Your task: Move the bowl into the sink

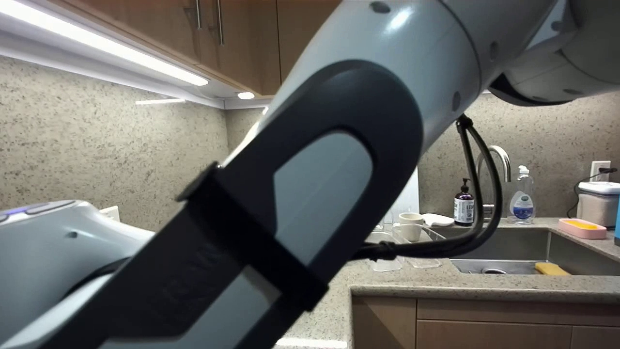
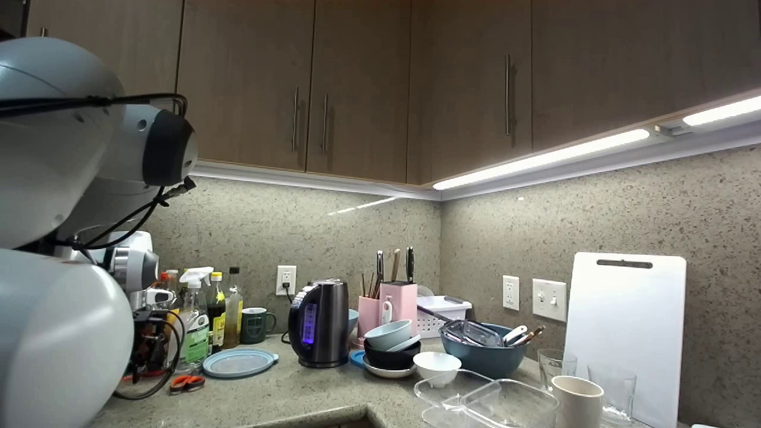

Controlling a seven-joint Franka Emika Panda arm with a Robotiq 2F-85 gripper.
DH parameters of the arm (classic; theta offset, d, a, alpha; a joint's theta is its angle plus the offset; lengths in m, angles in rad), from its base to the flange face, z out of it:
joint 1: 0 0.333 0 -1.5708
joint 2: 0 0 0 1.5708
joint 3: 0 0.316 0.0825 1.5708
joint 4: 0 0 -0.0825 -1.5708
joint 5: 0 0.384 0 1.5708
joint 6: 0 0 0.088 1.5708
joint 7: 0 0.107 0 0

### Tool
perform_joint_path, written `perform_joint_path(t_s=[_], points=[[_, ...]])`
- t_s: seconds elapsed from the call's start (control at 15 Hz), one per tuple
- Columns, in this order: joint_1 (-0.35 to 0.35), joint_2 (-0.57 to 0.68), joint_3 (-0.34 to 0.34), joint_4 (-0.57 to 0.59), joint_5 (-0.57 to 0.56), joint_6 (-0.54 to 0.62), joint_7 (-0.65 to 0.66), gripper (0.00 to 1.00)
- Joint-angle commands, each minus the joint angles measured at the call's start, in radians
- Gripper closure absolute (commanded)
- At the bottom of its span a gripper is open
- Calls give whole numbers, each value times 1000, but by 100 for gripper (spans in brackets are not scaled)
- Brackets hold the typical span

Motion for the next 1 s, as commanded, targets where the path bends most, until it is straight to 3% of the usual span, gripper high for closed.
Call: perform_joint_path(t_s=[0.0, 0.2, 0.4, 0.53, 0.93], points=[[45, 12, -54, 61, -26, -68, 14, 73], [75, -22, -82, 80, -39, -157, 35, 90], [94, -43, -96, 106, -44, -228, 52, 99], [99, -51, -98, 124, -36, -272, 64, 95], [90, -58, -83, 164, -7, -394, 81, 96]])
